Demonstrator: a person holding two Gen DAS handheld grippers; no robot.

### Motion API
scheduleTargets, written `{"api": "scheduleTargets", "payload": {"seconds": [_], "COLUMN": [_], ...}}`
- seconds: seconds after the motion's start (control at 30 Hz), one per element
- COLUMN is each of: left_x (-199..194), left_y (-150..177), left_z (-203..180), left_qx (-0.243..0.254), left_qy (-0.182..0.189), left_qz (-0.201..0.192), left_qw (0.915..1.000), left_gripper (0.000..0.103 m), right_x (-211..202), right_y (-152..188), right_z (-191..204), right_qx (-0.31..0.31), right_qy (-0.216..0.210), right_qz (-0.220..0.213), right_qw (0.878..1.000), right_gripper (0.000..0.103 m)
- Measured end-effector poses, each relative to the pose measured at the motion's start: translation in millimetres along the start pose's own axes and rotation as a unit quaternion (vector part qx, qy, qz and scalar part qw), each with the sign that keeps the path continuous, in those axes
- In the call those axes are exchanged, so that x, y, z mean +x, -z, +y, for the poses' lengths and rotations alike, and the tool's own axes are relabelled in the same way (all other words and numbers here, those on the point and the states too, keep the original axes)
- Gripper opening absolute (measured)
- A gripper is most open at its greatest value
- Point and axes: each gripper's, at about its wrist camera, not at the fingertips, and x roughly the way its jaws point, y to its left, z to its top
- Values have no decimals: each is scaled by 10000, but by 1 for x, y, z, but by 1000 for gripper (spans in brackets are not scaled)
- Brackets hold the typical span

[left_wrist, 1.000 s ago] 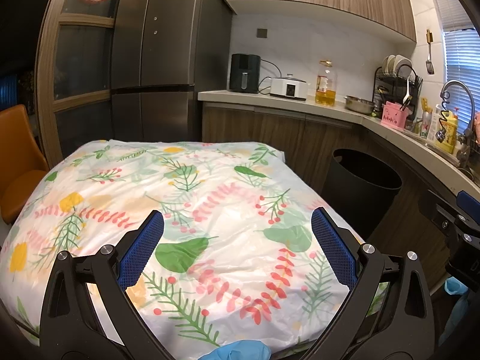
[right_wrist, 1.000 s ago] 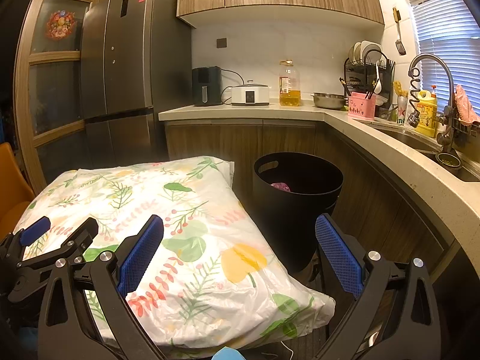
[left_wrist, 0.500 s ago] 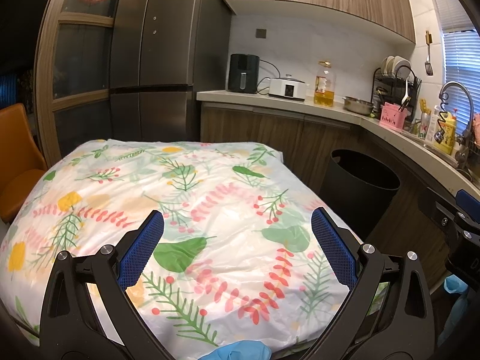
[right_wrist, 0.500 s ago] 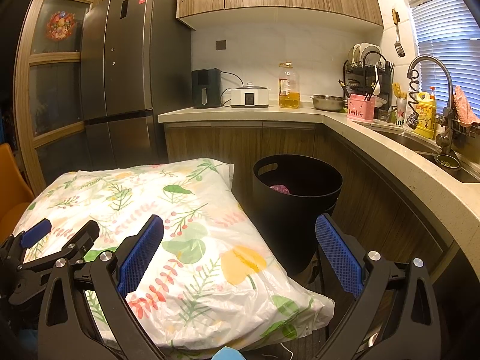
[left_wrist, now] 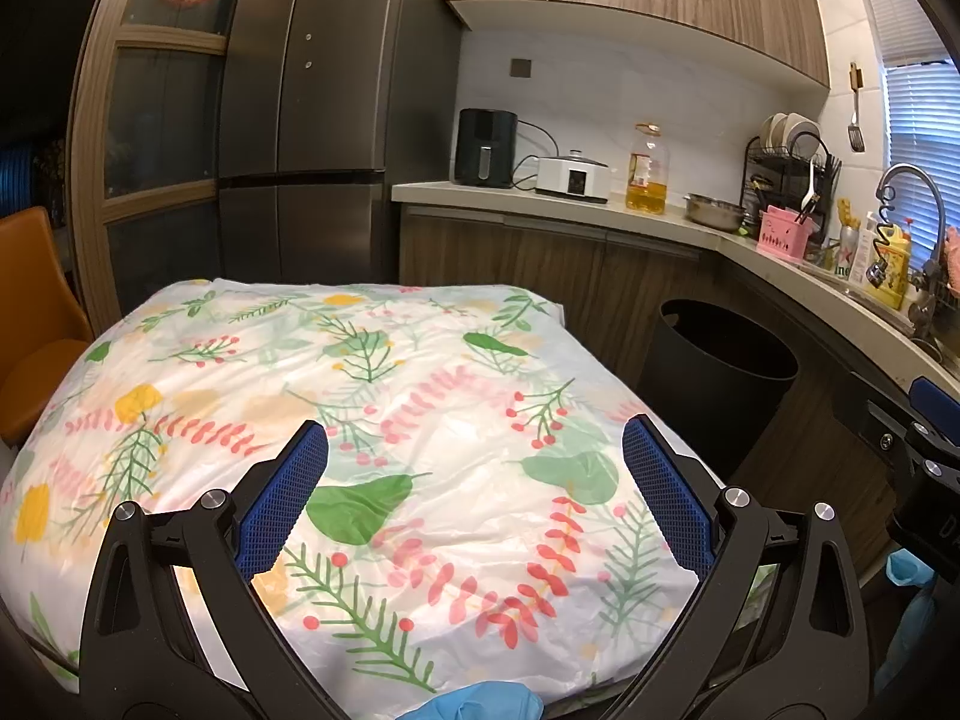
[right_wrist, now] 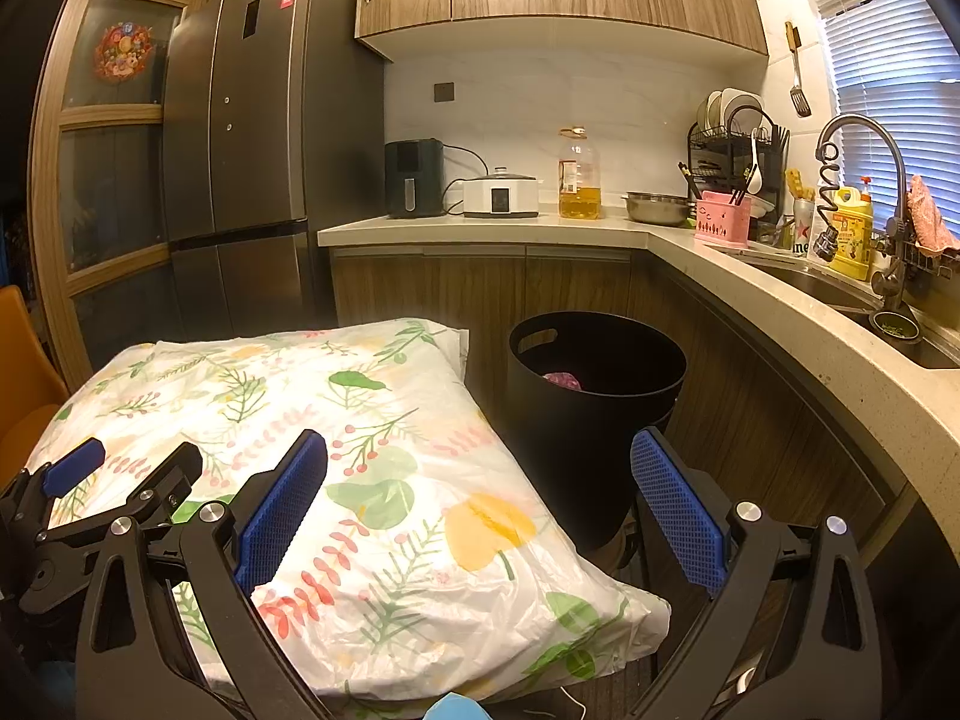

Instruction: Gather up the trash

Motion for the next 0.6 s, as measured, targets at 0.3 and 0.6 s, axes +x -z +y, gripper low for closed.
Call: {"api": "scheduleTargets", "payload": {"seconds": [0.3,0.6], "left_x": [-1,-1], "left_y": [-1,-2], "left_z": [-1,-3], "left_qx": [3,3], "left_qy": [31,43], "left_qz": [-11,-14], "left_qw": [10000,10000], "left_gripper": [97,97], "right_x": [0,0], "right_y": [-1,-2], "right_z": [2,2], "right_qx": [5,3], "right_qy": [7,10], "right_qz": [-28,-43], "right_qw": [10000,10000], "right_gripper": [97,97]}}
